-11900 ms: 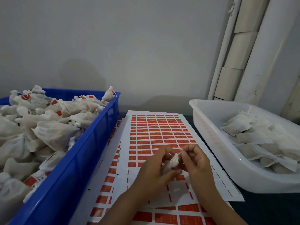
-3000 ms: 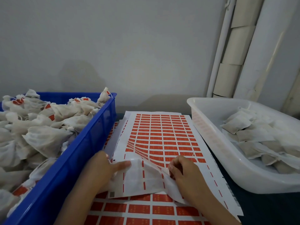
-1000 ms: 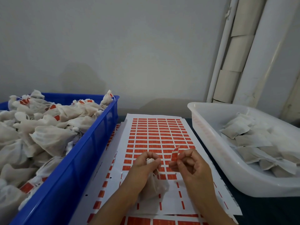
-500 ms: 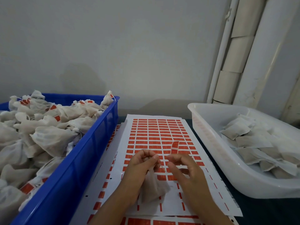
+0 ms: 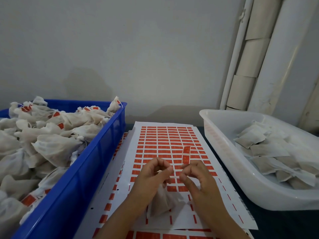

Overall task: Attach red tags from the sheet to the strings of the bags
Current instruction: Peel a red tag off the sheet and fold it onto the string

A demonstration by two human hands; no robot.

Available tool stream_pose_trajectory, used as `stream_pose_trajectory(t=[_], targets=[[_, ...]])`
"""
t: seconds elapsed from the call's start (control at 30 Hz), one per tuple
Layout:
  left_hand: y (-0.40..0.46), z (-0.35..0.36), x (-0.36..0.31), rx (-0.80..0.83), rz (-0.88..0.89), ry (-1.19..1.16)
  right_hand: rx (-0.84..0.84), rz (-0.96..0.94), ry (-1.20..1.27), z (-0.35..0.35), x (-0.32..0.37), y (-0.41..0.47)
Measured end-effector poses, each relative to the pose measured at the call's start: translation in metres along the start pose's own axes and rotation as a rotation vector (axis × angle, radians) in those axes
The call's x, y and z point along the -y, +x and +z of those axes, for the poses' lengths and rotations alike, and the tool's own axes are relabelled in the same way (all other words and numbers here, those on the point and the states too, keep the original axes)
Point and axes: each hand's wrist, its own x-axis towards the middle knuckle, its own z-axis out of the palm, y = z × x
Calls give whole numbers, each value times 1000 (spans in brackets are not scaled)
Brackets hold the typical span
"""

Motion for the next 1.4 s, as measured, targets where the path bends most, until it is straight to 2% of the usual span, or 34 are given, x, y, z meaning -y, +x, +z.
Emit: stream_pose_trajectory(t=[0.17, 0.4, 0.47, 0.6, 0.67, 0.8, 1.03, 1.4], targets=[[-3, 3, 2, 106, 76, 219, -65, -49, -128, -4, 0, 1], [-2, 2, 2, 82, 12, 222, -61, -22, -174, -7, 2, 0], [-2, 1, 2, 64, -4, 165, -93, -30, -123, -8, 2, 0], [-1, 1, 5, -16, -30, 98, -328, 49, 147, -17, 11, -2], [-2, 3, 7, -42, -33, 91, -393, 59, 236, -20, 14, -2], [-2, 7, 9, -59, -25, 72, -350, 74, 424, -15, 19, -5], [-1, 8, 11, -38, 39, 105, -196, 115, 381, 1, 19, -9], [-1, 8, 12, -41, 64, 114, -195, 164, 423, 0, 18, -9]])
